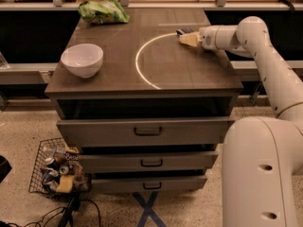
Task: Move rxbar blueberry near white bowl
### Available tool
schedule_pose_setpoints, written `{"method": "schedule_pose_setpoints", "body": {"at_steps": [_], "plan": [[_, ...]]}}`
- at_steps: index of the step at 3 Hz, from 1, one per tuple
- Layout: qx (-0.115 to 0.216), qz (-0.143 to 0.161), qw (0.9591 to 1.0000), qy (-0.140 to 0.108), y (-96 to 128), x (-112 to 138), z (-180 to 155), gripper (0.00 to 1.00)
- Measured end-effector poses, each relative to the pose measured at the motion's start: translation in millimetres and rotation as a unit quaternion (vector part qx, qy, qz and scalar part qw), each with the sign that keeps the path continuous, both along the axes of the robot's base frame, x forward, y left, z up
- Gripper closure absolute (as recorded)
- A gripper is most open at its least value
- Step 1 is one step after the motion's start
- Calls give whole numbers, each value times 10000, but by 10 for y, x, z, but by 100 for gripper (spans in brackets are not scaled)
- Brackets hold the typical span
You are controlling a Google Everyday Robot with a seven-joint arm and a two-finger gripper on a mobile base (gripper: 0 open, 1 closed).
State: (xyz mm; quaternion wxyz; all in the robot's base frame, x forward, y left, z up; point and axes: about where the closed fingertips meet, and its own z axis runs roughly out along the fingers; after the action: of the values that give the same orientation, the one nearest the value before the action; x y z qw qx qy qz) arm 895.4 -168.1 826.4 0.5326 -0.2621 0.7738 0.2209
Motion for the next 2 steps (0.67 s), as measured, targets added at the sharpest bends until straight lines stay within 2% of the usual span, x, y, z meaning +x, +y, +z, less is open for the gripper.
{"method": "schedule_pose_setpoints", "body": {"at_steps": [1,2], "plan": [[0,0,10000,0,0,0,20,95],[0,1,10000,1,2,0,41,100]]}}
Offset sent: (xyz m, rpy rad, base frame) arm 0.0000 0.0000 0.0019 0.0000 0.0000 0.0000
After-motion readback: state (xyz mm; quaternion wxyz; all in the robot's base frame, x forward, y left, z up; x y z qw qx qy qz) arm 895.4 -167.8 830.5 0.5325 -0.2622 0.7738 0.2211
